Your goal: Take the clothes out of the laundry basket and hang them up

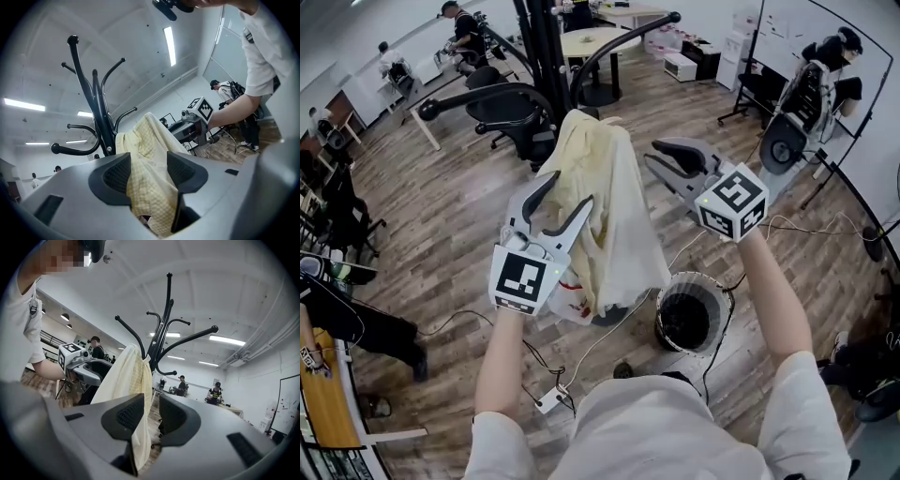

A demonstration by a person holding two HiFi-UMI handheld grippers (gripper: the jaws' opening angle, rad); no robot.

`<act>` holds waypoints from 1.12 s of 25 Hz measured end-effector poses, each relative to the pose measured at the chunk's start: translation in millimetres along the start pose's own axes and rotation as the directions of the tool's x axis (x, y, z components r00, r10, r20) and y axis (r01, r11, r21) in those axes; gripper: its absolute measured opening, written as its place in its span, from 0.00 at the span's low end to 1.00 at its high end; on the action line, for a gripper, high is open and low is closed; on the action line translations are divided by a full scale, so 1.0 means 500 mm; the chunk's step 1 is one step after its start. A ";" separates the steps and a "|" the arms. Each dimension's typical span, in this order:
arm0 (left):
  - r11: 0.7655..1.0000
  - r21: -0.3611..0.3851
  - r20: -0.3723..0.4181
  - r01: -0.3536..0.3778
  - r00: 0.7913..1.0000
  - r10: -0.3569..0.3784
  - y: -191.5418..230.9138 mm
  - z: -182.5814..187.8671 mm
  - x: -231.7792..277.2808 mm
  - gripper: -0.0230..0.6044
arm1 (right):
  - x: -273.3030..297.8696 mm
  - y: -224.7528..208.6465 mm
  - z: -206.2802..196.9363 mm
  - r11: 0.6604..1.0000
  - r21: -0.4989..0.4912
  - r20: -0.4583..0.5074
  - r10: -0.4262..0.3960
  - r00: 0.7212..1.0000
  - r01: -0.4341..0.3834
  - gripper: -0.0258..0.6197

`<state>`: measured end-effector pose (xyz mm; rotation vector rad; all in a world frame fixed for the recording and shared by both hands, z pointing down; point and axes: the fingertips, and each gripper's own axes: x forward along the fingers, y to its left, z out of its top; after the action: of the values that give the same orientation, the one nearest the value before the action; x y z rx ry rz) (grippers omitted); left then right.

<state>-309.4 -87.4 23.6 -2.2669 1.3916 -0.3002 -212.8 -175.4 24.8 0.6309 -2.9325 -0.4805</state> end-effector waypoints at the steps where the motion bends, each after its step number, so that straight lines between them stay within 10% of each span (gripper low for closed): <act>1: 1.000 -0.007 -0.001 -0.007 1.000 0.007 -0.004 0.004 -0.002 0.42 | -0.008 0.001 -0.003 1.000 0.004 0.000 0.000 1.000 0.000 0.21; 28: 0.987 -0.124 0.017 0.098 0.995 -0.096 -0.375 0.106 0.036 0.41 | -0.417 0.110 -0.138 0.993 0.100 -0.084 -0.050 0.995 0.059 0.17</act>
<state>-132.3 -17.3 68.5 -2.4389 1.3302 -0.2374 -33.0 -60.6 101.0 0.7263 -2.8836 -0.3036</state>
